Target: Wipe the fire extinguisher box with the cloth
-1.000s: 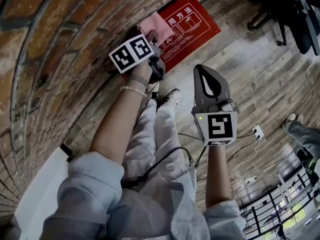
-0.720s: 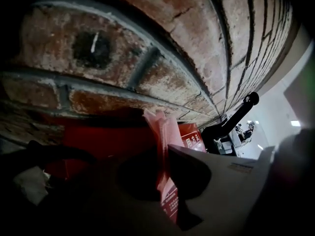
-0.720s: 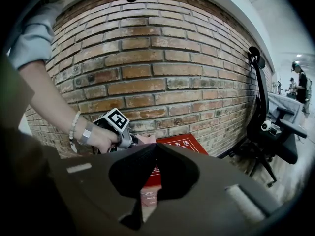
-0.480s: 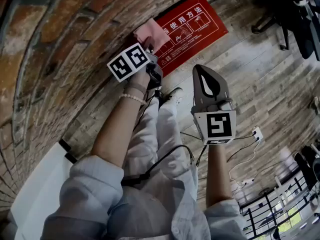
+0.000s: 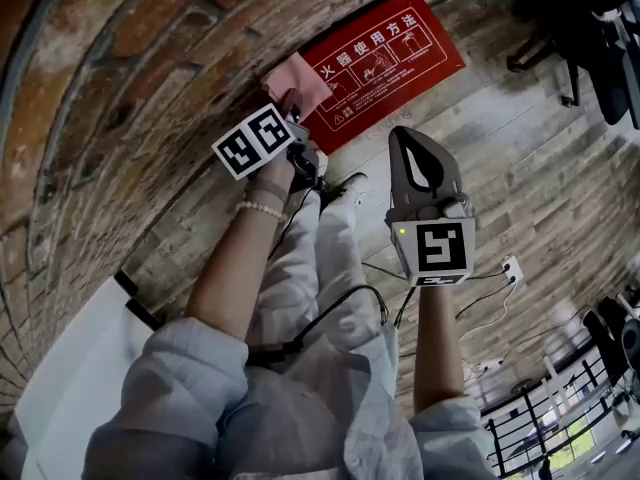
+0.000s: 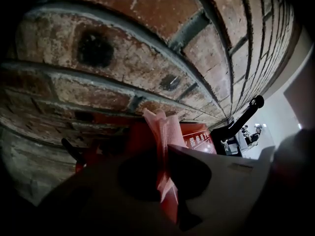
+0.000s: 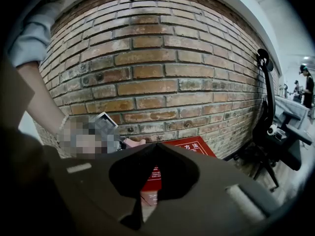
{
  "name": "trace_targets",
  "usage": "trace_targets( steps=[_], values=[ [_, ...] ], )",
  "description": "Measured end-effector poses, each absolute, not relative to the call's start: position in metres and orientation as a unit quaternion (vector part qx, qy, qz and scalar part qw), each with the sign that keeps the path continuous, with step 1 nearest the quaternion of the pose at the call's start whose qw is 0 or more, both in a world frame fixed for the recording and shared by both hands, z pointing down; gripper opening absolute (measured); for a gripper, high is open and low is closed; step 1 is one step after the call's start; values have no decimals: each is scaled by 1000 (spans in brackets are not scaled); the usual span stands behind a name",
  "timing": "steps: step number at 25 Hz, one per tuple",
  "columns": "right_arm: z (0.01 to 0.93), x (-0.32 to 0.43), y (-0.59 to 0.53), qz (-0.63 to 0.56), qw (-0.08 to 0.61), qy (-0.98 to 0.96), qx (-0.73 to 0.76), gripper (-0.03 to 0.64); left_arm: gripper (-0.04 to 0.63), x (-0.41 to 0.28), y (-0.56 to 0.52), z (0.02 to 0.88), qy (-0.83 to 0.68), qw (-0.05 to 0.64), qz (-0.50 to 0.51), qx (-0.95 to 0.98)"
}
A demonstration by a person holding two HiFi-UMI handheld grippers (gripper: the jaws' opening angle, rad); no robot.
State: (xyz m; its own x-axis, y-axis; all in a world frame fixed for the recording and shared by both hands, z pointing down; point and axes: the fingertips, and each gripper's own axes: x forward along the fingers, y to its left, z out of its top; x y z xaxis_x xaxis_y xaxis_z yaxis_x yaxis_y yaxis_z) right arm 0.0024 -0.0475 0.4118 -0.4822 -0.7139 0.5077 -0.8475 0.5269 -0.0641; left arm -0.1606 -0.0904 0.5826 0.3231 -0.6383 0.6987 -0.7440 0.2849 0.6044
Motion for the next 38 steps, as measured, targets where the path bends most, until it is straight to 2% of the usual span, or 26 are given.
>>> trace_targets(
  steps=[17,23,29,38],
  values=[
    [412,-12,-33,159,223,-850,450,8,12,-184,-62,584,-591,548,61,589],
    [411,-4,-33,159,221,-848,455,8,11,-178,-59,568,-586,550,36,594],
    [408,12,-34,163,212,-842,468,8,11,-150,-67,531,-567,547,-8,616],
    [418,51,-32,175,210,-828,489,8,12,-60,-97,511,-508,556,-31,657]
  ],
)
